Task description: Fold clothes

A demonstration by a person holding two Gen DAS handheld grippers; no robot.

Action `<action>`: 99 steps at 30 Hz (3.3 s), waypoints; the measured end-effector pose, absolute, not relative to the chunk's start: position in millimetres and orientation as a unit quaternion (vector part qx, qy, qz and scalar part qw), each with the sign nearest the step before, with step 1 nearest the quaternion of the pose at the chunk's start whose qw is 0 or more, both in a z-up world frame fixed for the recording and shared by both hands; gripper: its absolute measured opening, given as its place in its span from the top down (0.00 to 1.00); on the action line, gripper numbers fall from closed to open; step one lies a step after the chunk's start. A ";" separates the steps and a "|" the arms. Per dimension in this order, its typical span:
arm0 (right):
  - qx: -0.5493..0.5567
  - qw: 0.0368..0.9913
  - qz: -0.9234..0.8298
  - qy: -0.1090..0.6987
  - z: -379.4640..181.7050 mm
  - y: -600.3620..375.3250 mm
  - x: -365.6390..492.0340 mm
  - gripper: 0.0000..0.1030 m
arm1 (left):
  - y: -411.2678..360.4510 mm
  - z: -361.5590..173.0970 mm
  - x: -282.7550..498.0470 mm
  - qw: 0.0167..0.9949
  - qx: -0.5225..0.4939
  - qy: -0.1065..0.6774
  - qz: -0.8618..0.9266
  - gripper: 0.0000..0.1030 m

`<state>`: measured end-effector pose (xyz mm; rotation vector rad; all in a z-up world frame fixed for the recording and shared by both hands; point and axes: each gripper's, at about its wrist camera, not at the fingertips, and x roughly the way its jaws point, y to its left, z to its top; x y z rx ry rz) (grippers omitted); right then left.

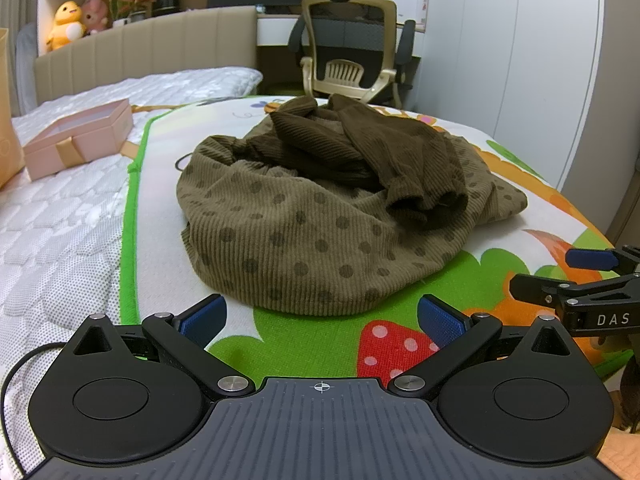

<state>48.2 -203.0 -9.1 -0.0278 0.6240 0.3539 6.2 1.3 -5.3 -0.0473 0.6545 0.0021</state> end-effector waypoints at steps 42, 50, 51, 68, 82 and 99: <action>0.037 0.926 0.203 0.316 33.5 -226.7 243.0 0.00 | 116.9 10.1 241.9 0.934 -0.095 0.334 -0.084 0.00; 0.044 0.906 0.209 0.365 -10.9 -194.0 340.1 0.37 | 109.5 -17.8 251.8 0.913 -0.118 0.367 -0.130 0.00; 0.044 0.903 0.216 0.369 -13.6 -192.0 337.3 0.39 | 110.6 -19.3 250.3 0.911 -0.126 0.370 -0.131 0.00; -0.046 0.896 0.240 0.371 -7.0 -257.7 143.8 0.45 | 25.4 16.4 114.3 0.893 -0.051 0.370 -0.251 0.00; -0.015 0.926 0.233 0.298 28.7 -261.6 107.0 0.43 | -6.3 3.0 126.9 0.910 -0.056 0.352 -0.210 0.31; -0.139 0.908 0.257 0.300 31.2 -209.9 108.6 0.26 | 78.0 54.2 184.5 0.971 -0.008 0.237 -0.032 0.94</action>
